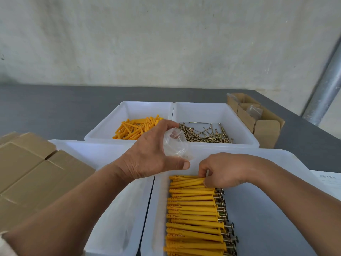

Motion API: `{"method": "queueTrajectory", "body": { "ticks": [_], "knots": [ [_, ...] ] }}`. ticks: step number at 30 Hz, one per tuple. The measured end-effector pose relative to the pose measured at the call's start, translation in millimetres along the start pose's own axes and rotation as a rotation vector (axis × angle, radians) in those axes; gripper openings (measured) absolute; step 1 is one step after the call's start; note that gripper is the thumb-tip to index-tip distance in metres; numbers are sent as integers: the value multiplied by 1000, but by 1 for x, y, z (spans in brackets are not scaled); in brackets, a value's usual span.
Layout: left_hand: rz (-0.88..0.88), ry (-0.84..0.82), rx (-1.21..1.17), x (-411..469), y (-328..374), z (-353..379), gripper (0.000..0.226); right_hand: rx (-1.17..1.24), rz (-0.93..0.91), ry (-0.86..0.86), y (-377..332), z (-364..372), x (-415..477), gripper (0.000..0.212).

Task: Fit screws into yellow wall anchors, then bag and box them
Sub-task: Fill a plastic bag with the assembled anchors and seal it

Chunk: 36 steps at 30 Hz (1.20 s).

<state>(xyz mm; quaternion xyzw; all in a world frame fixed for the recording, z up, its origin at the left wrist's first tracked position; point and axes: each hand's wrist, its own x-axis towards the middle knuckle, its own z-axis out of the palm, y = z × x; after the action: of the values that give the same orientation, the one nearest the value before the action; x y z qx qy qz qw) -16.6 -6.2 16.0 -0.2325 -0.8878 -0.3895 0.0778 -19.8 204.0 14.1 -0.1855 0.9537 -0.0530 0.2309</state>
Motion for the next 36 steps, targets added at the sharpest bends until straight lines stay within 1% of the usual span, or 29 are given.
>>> {"method": "queueTrajectory", "body": {
  "ticks": [8,12,15,19,25,31,34,36],
  "knots": [
    [11,0,0,0,0,1,88,51,-38,60,0,0,2,19],
    [17,2,-9,1,-1,1,88,72,-37,39,1,0,2,19],
    [17,1,-10,1,-1,1,88,51,-41,4,1,1,1,22],
    [18,3,-8,0,-1,0,86,31,-45,10,1,1,2,24],
    [24,7,-1,0,-1,0,86,64,-72,100,1,0,2,13],
    [30,10,-2,1,-2,0,86,86,-87,139,-1,-1,1,14],
    [29,12,-5,1,-2,1,86,144,-82,179,0,-3,1,13],
    [29,14,-3,1,-3,0,85,267,-84,190,1,-4,1,13]
  ]
}}
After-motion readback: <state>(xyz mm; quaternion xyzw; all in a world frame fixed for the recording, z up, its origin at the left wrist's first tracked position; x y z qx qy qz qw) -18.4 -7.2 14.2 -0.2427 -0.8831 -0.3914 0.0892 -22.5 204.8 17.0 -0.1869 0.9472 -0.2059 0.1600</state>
